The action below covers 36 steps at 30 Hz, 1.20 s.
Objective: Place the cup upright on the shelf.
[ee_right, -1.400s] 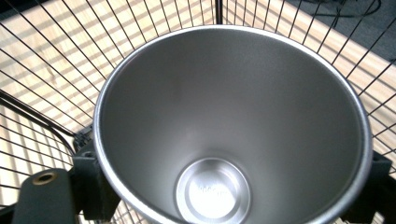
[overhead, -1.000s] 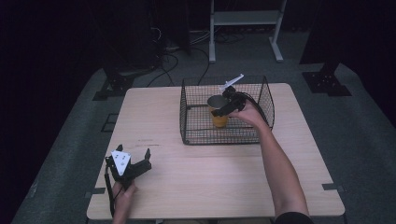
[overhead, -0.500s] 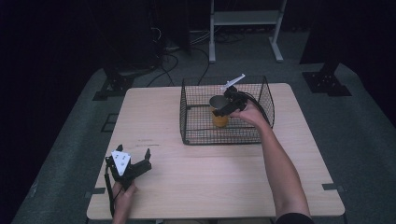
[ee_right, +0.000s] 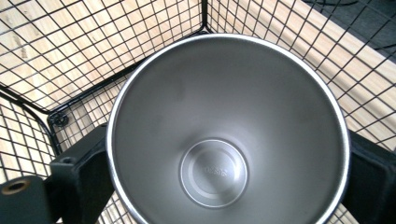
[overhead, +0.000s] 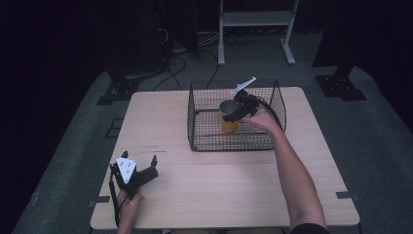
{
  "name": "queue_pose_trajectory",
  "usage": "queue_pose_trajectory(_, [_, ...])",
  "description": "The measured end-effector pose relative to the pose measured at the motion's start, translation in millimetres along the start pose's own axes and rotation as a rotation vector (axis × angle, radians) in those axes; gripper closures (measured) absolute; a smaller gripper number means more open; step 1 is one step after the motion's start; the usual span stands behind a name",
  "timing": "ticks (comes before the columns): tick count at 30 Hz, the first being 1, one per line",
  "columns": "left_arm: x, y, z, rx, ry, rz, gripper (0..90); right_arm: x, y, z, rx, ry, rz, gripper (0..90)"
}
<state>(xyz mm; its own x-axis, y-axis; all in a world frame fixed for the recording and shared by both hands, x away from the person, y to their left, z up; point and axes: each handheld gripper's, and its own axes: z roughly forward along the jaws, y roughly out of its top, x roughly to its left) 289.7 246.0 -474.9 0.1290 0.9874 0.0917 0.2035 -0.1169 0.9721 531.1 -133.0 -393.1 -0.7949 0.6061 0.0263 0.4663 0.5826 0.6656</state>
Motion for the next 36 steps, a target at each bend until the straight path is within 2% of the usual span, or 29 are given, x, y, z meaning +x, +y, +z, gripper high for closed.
queue_pose_trajectory(4, [0.1, 0.0, 0.1, 0.0, 0.0, -0.001, 0.8, -0.3, 1.0, -3.0, -0.017, 0.002, 0.005, 2.7])
queue_pose_trajectory(28, [-0.4, 0.0, 0.3, 0.001, 0.002, 0.002, 0.8, 4.1, 2.3, -10.3, -0.027, 0.015, 0.013, 0.0])
queue_pose_trajectory(36, [-0.4, 0.1, 0.7, 0.002, 0.003, 0.004, 0.8, 4.4, 4.2, -12.3, -0.055, 0.012, 0.017, 0.0])
